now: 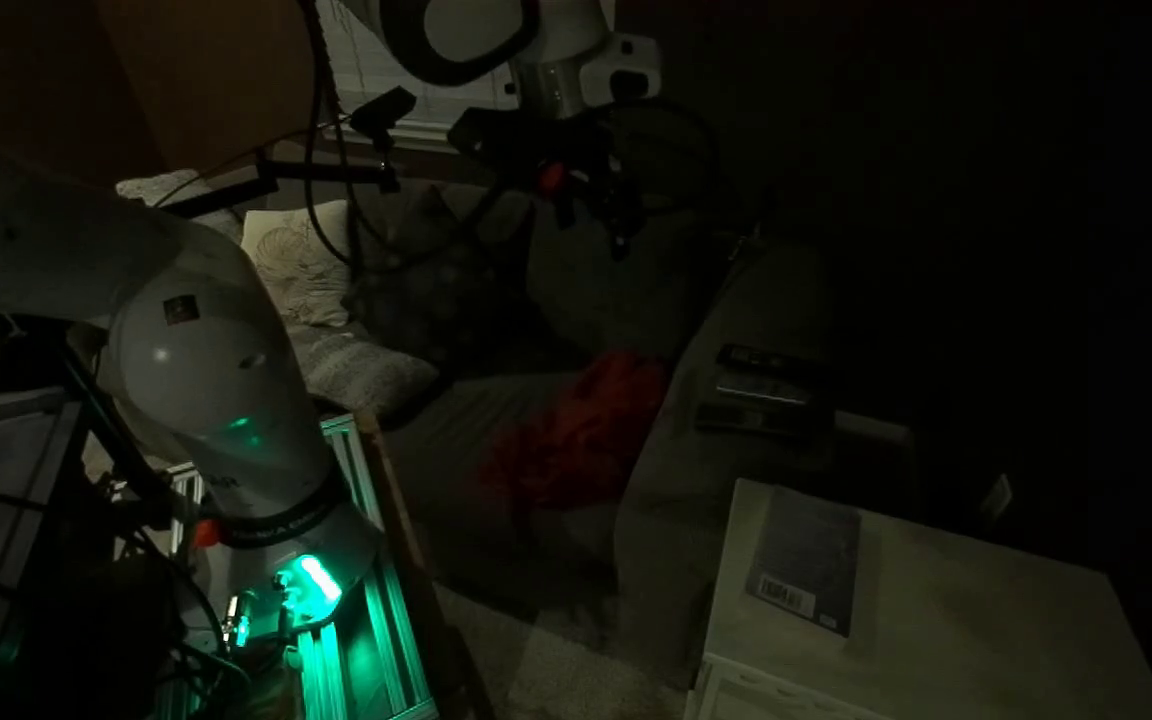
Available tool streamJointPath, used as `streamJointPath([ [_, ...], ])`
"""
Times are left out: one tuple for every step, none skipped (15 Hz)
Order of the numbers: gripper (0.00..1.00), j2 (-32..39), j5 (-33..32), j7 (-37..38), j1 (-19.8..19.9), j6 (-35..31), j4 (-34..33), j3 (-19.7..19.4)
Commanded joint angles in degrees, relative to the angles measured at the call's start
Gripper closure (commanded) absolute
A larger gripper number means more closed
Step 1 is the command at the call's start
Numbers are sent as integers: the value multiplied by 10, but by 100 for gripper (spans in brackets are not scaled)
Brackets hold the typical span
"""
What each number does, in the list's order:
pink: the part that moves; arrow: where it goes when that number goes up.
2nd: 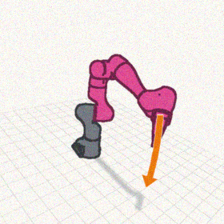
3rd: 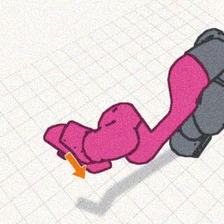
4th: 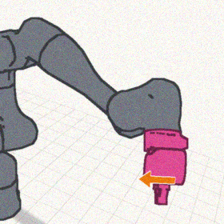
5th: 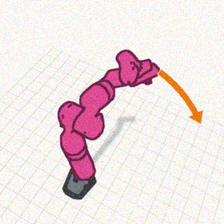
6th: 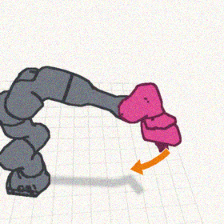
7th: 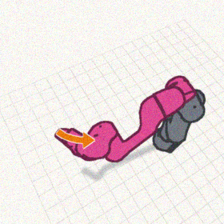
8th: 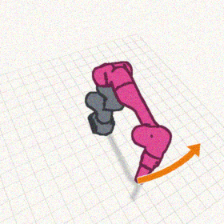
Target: Move the orange cloth backwards.
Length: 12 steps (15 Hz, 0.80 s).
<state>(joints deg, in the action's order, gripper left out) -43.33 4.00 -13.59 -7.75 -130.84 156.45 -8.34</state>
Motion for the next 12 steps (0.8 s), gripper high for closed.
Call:
streamJointPath([
  [0, 108, 46, -4, -44, -31, -50, 20],
  [0, 141, 66, -4, -59, -53, -58, 23],
  [0, 171, 85, -11, -73, -66, -67, 23],
  [0, 206, 106, -19, -87, -89, -74, 24],
  [0, 237, 124, -27, -96, -107, -82, 26],
  [0, 271, 149, -43, -109, -111, -96, 22],
  [0, 305, 178, -70, -122, -100, -116, 15],
  [0, 323, 211, -118, -132, -67, -133, 8],
  [0, 259, 169, -61, -91, -94, -81, 45],
  [0, 287, 190, -85, -95, -90, -96, 47],
  [0, 308, 198, -98, -94, -88, -109, 49],
  [0, 321, 200, -103, -93, -85, -118, 50],
])
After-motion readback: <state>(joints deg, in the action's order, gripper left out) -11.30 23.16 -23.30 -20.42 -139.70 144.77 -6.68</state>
